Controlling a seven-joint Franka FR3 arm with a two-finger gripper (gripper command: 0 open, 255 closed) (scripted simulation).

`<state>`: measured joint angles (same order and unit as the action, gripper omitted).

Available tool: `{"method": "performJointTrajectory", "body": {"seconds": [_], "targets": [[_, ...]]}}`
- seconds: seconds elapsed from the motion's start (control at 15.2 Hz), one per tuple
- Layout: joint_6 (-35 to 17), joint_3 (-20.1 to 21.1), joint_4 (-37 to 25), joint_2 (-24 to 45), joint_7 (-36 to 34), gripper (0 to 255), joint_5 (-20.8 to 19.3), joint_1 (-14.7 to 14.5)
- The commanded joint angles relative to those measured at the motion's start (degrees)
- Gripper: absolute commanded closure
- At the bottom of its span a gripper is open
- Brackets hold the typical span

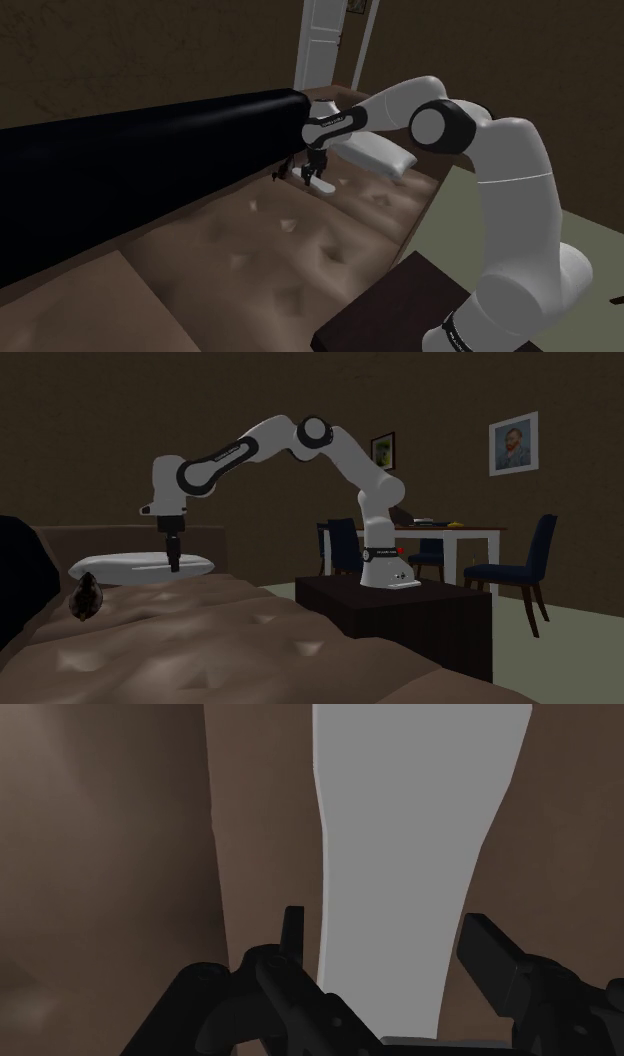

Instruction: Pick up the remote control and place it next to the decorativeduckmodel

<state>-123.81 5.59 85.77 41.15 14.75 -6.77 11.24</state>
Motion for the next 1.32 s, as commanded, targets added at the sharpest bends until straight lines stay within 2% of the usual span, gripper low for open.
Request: {"method": "performJointTrajectory", "body": {"seconds": [0.0,1.25], "targets": [[-1.0,-0.1,0.0,1.0,-0.1,255,-0.1,-0.1],[-8.5,-0.8,-1.8,10.3,-0.8,255,-0.9,-0.6]]}}
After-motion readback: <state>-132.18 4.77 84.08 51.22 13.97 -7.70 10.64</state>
